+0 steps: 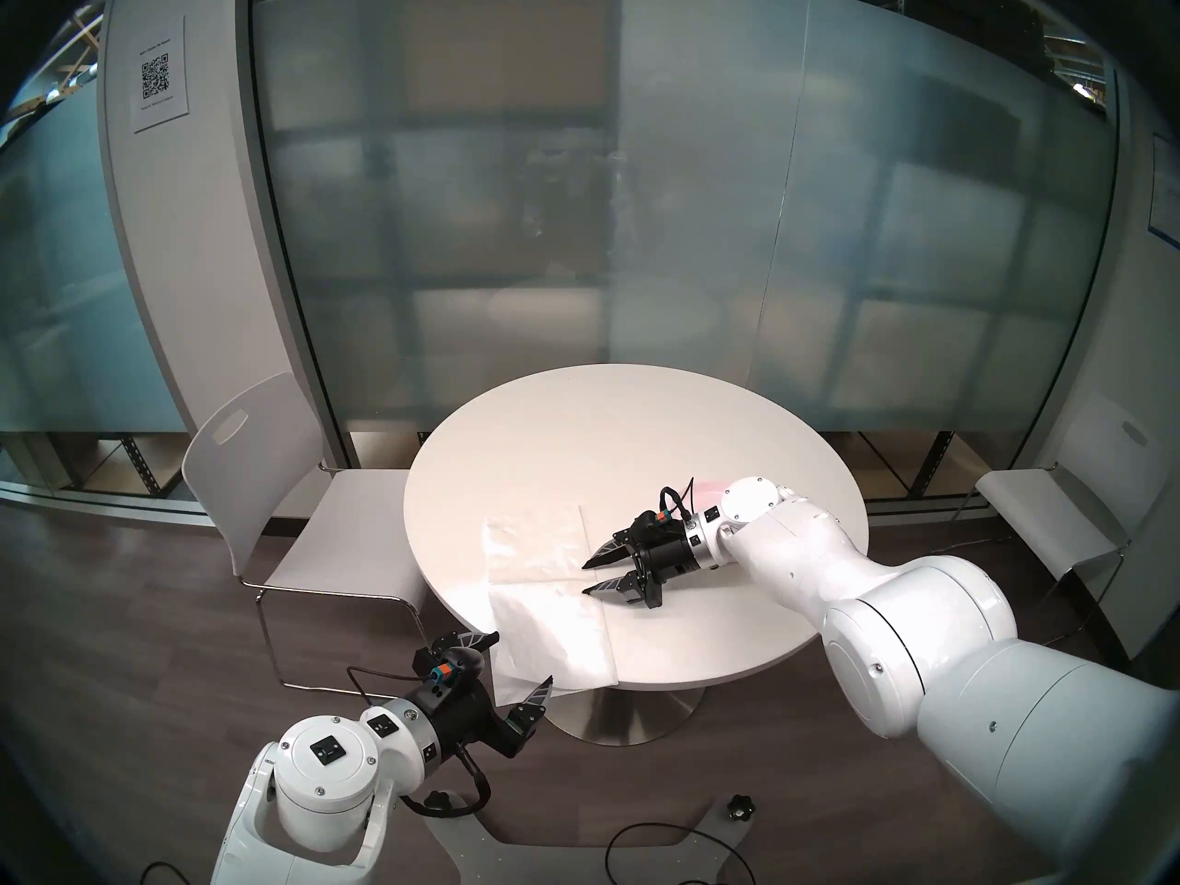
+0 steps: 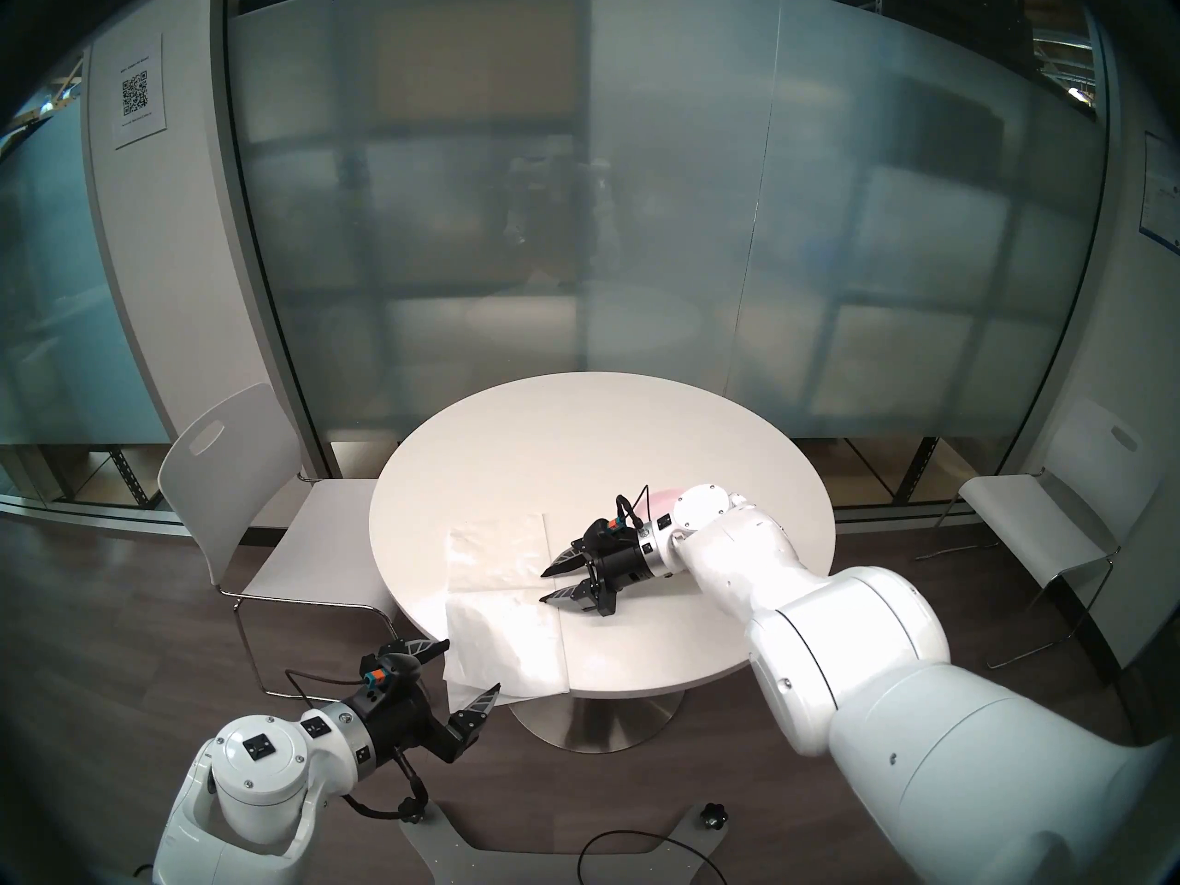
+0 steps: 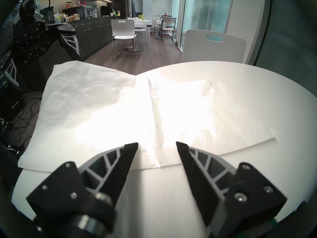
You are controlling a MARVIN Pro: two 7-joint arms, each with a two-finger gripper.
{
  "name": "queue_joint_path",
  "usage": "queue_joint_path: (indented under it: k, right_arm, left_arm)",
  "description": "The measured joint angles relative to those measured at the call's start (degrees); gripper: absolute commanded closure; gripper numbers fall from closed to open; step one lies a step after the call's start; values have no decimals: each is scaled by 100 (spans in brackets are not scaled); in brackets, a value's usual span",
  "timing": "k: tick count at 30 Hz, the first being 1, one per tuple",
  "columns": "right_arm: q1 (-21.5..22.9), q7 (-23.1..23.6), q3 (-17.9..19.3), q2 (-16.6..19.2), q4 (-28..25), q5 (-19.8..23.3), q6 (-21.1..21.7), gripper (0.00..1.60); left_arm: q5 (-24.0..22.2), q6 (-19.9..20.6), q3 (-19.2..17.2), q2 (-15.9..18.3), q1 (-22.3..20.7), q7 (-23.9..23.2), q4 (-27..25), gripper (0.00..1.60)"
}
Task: Fold the napkin in half twice and place it beside the plate
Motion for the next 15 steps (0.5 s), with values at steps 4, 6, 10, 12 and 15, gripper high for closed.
queue_joint_path:
  k: [4, 6, 10, 12, 15]
  right_arm:
    - [65, -61, -65, -40, 122, -117, -79, 82]
    - [107, -87, -97, -62, 162, -170, -137, 85]
    - [174, -126, -151, -98, 236, -261, -268, 88]
    - [200, -141, -175, -111, 268, -301, -342, 92]
    - [234, -163, -196, -127, 316, -344, -437, 102]
  left_arm:
    - [-22, -24, -29, -1, 33, -19, -30, 0]
    - [-36, -38, -43, -3, 49, -30, -43, 0]
    - [-55, -61, -70, -4, 71, -45, -57, 0]
    - [-64, -74, -85, -4, 82, -54, -63, 0]
    - [-77, -88, -106, -4, 93, -65, -66, 0]
